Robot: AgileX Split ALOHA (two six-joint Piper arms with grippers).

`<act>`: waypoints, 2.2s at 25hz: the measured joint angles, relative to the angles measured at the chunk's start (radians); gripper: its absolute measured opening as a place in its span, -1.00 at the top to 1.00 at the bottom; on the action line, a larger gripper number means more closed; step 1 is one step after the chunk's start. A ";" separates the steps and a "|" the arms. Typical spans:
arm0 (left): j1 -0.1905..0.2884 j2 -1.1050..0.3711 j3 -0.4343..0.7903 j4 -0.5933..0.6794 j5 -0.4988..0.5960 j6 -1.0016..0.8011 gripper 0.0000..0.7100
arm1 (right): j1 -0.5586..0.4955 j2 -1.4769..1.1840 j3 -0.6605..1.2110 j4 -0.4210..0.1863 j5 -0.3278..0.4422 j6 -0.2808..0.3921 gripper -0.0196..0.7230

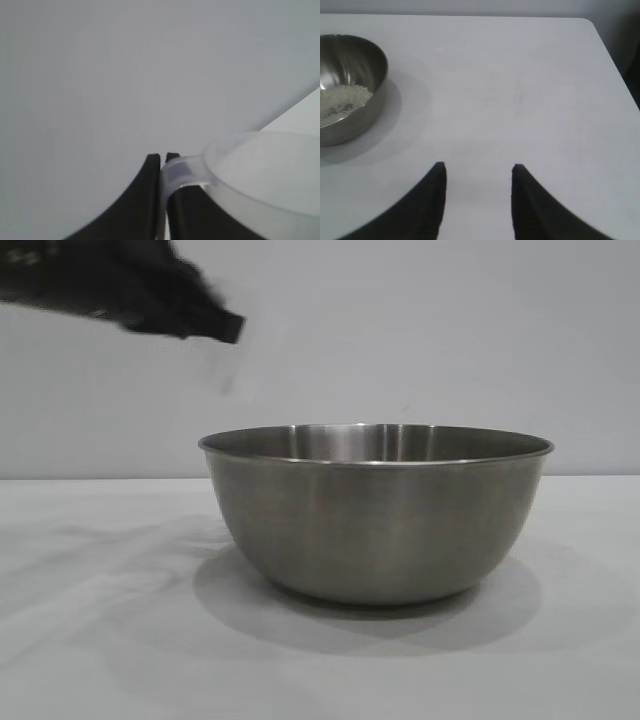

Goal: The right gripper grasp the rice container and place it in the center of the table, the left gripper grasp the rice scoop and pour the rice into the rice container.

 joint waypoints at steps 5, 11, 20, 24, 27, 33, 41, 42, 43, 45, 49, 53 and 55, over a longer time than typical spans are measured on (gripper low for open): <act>0.006 0.083 0.013 0.008 0.000 -0.012 1.00 | 0.000 0.000 0.000 0.000 0.000 0.000 0.24; 0.006 0.112 0.023 0.008 0.000 -0.014 1.00 | 0.000 0.000 0.000 0.000 0.000 0.000 0.24; 0.006 0.112 0.084 0.010 0.000 -0.014 1.00 | 0.000 0.000 0.000 0.000 0.000 0.000 0.24; 0.006 0.112 0.117 0.014 0.000 -0.014 0.73 | 0.000 0.000 0.000 0.000 0.000 0.000 0.24; 0.006 0.112 0.140 0.030 0.000 -0.014 0.54 | 0.000 0.000 0.000 0.000 0.000 0.000 0.24; 0.006 0.100 0.193 0.034 -0.001 -0.014 0.51 | 0.000 0.000 0.000 0.000 0.000 0.000 0.24; 0.014 -0.001 0.279 -0.046 -0.001 -0.021 0.51 | 0.000 0.000 0.000 0.000 0.000 0.000 0.24; 0.027 -0.008 0.282 -0.044 -0.001 -0.030 0.51 | 0.000 0.000 0.000 0.000 0.000 0.000 0.24; 0.043 -0.015 0.283 -0.041 -0.001 -0.039 0.51 | 0.000 0.000 0.000 0.000 0.000 0.000 0.24; 0.094 -0.026 0.283 -0.024 -0.001 -0.062 0.51 | 0.000 0.000 0.000 0.000 0.000 0.000 0.24; 0.215 -0.036 0.283 0.042 -0.001 -0.089 0.51 | 0.000 0.000 0.000 0.000 0.000 0.000 0.24; 0.291 -0.045 0.279 0.096 -0.001 -0.173 0.51 | 0.000 0.000 0.000 0.000 0.000 0.000 0.24; 0.318 -0.045 0.259 0.109 -0.001 -0.245 0.51 | 0.000 0.000 0.000 0.000 0.000 0.000 0.24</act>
